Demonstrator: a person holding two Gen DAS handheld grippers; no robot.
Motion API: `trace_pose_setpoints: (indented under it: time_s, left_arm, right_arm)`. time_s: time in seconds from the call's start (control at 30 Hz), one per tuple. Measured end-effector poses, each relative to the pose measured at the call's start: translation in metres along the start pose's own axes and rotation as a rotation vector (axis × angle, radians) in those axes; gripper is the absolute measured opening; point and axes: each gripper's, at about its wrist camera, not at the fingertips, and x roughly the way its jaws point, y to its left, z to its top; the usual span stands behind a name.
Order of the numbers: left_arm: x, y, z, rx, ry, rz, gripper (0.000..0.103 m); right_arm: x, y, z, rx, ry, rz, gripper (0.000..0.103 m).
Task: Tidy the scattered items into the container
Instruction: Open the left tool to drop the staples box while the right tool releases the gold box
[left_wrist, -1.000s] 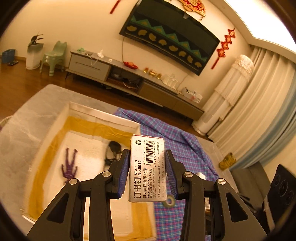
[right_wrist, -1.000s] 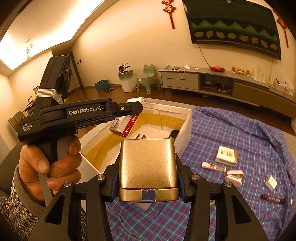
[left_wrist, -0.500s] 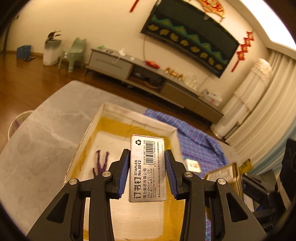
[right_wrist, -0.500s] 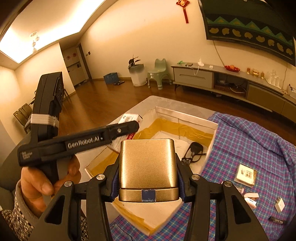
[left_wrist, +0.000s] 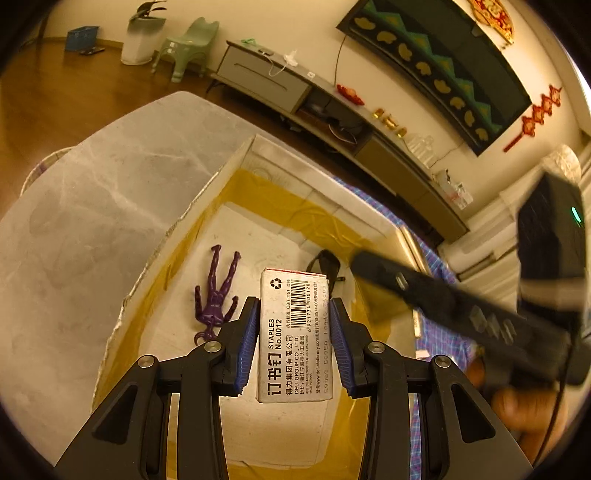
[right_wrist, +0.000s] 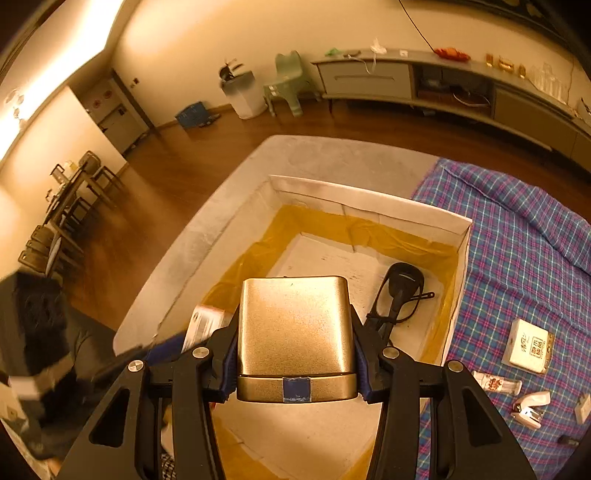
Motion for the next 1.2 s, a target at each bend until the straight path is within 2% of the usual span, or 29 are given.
trace_pose_setpoints:
  time_s: [0.2, 0.43, 0.67, 0.87, 1.2]
  left_arm:
    - [0.008, 0.002, -0.005, 0.011, 0.028, 0.05, 0.039]
    - [0.016, 0.0, -0.011, 0.013, 0.062, 0.07, 0.039]
    - [0.017, 0.014, -0.007, -0.031, 0.073, 0.074, 0.04]
    - [0.021, 0.016, -0.007, -0.043, 0.104, 0.078, 0.046]
    - [0.011, 0.01, -0.004, -0.05, 0.089, 0.046, 0.048]
  right_arm:
    - [0.034, -0.002, 0.029, 0.025, 0.064, 0.0, 0.05]
    - [0.078, 0.022, 0.043, -0.055, 0.165, -0.041, 0.05]
    - [0.106, 0.025, 0.05, -0.067, 0.187, -0.08, 0.05]
    - [0.114, 0.021, 0.051, -0.052, 0.175, -0.114, 0.05]
    - [0.085, 0.021, 0.052, -0.052, 0.134, -0.123, 0.053]
